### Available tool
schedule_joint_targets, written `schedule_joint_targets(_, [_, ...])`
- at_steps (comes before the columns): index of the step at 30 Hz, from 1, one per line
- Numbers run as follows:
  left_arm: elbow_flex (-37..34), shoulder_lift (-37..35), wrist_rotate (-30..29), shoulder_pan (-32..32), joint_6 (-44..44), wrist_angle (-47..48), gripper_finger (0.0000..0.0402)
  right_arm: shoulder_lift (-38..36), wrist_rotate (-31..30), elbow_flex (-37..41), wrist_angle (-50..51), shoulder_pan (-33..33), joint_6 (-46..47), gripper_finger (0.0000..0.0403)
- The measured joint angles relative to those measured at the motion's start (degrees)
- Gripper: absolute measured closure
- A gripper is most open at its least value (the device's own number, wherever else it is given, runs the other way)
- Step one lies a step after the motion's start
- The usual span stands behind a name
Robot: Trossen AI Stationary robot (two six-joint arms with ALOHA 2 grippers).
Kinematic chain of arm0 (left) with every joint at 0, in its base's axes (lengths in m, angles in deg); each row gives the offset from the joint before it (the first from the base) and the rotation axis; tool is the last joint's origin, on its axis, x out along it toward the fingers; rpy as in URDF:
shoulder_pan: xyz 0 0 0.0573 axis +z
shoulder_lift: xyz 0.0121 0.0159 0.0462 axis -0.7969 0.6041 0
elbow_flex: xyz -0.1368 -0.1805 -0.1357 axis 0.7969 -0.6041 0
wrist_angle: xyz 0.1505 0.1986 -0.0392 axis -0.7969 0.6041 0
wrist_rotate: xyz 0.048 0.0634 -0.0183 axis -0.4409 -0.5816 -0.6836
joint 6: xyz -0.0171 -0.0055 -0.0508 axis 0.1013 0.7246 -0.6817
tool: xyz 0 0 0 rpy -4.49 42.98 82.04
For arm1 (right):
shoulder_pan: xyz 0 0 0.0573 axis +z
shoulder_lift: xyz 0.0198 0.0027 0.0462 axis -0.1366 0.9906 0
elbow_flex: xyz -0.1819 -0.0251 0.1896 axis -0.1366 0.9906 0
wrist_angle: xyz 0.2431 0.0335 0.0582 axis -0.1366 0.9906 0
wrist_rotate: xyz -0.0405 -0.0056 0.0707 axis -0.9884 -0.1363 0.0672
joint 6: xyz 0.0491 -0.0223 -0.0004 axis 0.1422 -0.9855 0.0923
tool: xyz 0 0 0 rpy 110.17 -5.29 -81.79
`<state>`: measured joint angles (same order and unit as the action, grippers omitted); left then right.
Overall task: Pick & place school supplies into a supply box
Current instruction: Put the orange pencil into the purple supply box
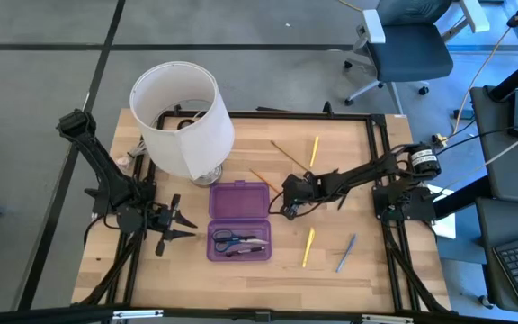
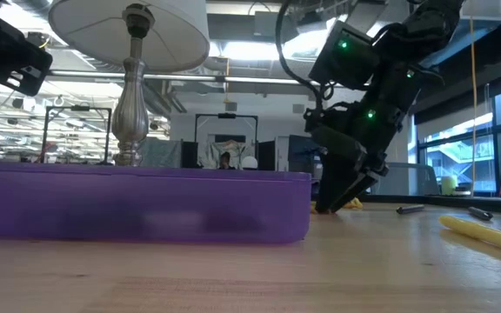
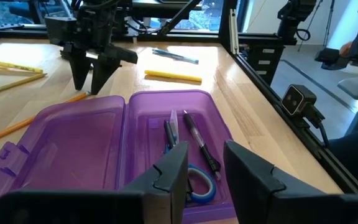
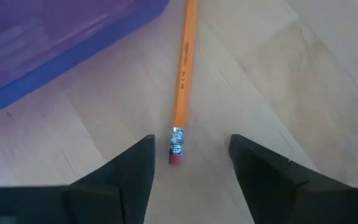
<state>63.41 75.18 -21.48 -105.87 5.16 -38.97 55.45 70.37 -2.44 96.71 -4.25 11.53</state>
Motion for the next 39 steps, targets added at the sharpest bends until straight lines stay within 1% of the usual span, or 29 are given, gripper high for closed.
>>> schedule_joint_targets(3, [0.0, 0.0, 0.0, 0.0, 0.0, 0.0, 0.0305, 0.1, 0.0, 0.0, -0.1, 0.0, 0.0, 0.0189])
schedule_joint_targets(6, [0.0, 0.0, 0.0, 0.0, 0.0, 0.0, 0.0307, 0.1, -0.2, 0.0, -0.1, 0.0, 0.1, 0.0201])
schedule_joint_targets(16, [0.0, 0.0, 0.0, 0.0, 0.0, 0.0, 0.0304, 0.2, -0.4, 0.1, 0.2, 0.0, 0.0, 0.0292])
schedule_joint_targets(22, [0.0, 0.0, 0.0, 0.0, 0.0, 0.0, 0.0308, 0.3, 0.0, 0.1, 0.5, 0.0, -2.5, 0.0327])
schedule_joint_targets(28, [0.0, 0.0, 0.0, 0.0, 0.0, 0.0, 0.0306, 0.3, 0.8, 0.1, 2.1, 0.0, -2.9, 0.0342])
schedule_joint_targets(39, [0.0, 0.0, 0.0, 0.0, 0.0, 0.0, 0.0308, 0.3, 2.7, 0.1, 2.8, 0.0, -3.0, 0.0344])
